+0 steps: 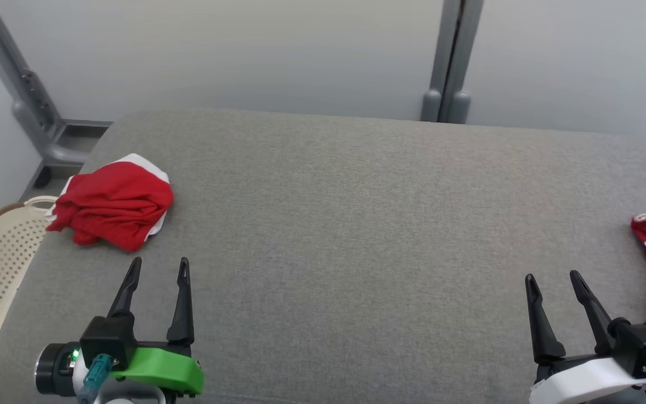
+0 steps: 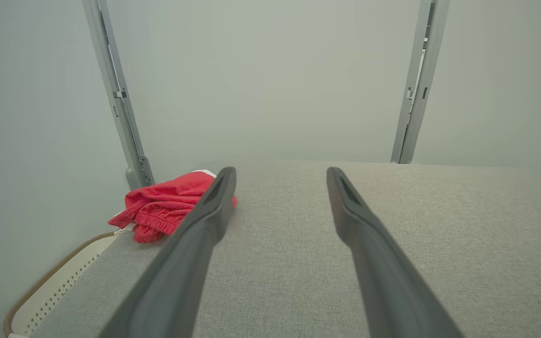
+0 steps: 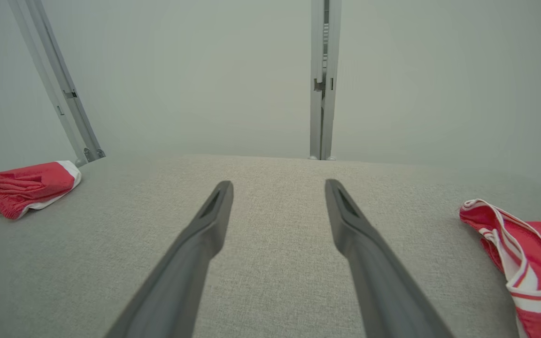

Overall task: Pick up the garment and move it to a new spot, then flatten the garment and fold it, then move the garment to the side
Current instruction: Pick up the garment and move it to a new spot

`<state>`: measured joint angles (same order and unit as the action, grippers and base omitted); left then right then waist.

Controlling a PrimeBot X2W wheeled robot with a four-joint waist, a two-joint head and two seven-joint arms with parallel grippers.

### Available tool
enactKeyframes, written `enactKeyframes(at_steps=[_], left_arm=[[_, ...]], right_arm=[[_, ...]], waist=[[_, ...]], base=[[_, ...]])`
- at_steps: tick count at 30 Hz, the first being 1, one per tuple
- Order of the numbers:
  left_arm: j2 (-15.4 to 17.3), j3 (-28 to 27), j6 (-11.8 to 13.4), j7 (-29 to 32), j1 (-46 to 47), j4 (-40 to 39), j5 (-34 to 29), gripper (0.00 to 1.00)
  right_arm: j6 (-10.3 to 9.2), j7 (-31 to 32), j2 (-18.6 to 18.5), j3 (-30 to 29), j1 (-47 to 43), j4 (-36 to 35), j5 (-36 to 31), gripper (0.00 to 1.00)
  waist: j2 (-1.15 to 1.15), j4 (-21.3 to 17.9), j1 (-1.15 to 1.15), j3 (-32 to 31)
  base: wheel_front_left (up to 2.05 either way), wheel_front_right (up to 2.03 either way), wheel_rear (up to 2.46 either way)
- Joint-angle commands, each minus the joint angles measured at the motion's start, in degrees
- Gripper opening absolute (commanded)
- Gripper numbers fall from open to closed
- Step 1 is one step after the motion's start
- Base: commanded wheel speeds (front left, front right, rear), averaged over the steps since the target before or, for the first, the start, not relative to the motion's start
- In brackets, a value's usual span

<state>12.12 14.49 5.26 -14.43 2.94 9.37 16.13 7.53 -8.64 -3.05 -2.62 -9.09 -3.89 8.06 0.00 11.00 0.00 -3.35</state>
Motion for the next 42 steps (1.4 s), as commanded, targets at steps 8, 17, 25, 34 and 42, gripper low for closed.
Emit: enactKeyframes(at_steps=[8,17,25,34,42], left_arm=[[0.83,-1.79,0.82,-0.38,-1.56,-1.01,1.48,1.0],[1.13,-2.75,1.7,-0.64,-2.55,-2.56,1.67,1.0],[0.67,-2.23,1.43,-0.77,-1.62,-2.57,1.72,1.0],[-0.65,-1.56,0.82,-0.79,2.96,-2.92,2.35,1.0],[1.23,-2.9,-1.43,5.21,18.37,-3.13,3.99,1.0]], right_arm=[[-0.09,-0.26,0.0,2.75,-0.03,0.23,0.75,1.0],[-0.09,-0.25,0.0,4.48,1.77,1.06,0.71,1.0],[-0.09,-0.6,0.01,4.5,1.99,1.48,0.79,1.0],[-0.09,-0.06,-0.22,4.02,1.14,0.43,0.71,1.0],[-0.09,1.06,-1.73,4.71,3.5,-1.45,-0.13,1.0]], waist=[[0.0,14.66,0.0,-0.86],[0.0,17.35,0.0,0.6],[0.0,17.69,0.0,1.12],[0.0,18.05,0.0,2.27],[0.0,14.83,0.0,6.63]], base=[[0.0,0.0,0.0],[0.0,0.0,0.0],[0.0,0.0,0.0],[0.0,0.0,0.0],[0.0,0.0,0.0]])
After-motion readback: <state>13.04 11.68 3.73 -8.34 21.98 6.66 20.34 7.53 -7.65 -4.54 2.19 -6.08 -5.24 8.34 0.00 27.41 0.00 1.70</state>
